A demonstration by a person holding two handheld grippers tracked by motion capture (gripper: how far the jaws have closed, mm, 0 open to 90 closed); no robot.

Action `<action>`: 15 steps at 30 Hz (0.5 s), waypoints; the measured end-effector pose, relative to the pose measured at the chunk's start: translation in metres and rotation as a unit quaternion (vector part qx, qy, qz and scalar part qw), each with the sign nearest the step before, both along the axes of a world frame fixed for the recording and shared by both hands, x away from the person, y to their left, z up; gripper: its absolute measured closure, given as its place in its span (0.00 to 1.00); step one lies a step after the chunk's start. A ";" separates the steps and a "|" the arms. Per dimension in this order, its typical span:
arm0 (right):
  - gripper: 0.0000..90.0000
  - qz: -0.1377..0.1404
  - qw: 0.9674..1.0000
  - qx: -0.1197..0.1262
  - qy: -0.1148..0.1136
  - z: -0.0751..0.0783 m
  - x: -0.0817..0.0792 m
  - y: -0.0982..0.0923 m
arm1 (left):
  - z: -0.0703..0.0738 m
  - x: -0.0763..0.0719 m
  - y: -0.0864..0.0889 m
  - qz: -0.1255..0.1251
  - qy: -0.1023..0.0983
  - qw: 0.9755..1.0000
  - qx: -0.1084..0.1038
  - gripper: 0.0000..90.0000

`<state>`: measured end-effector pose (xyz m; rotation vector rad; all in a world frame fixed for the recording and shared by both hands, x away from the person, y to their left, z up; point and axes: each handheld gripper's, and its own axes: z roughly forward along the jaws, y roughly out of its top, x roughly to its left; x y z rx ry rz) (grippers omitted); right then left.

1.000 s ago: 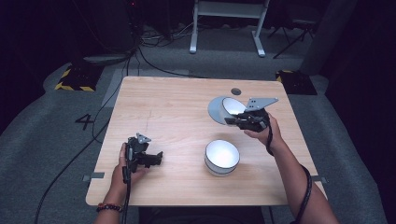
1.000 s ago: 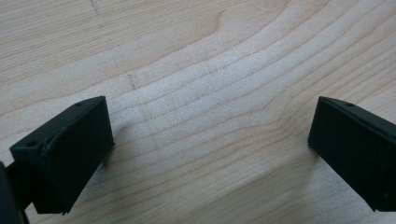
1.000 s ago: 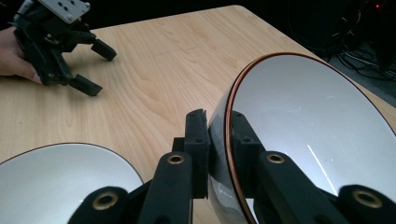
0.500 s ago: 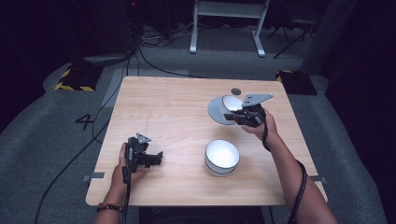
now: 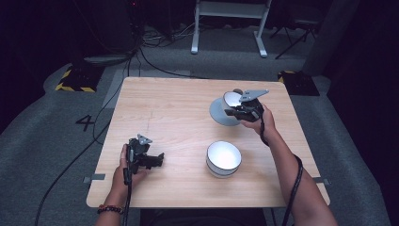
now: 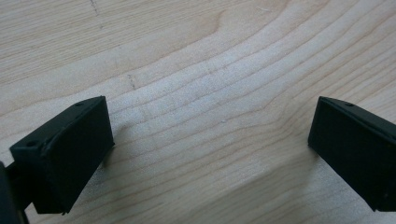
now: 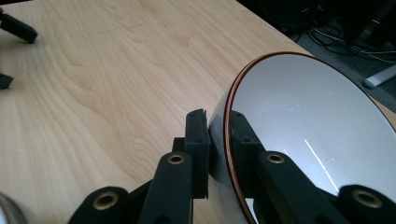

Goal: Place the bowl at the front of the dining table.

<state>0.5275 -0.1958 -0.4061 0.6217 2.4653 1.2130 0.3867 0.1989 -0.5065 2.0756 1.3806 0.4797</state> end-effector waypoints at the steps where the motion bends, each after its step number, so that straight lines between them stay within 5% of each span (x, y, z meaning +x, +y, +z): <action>1: 0.90 -0.001 1.000 0.001 0.002 -0.001 0.002 0.000 | 0.000 0.000 0.000 -0.001 0.000 1.000 -0.001 0.00; 15: 0.90 -0.027 1.000 -0.001 0.015 -0.016 0.034 -0.003 | 0.000 0.000 0.000 -0.001 0.000 1.000 -0.001 0.00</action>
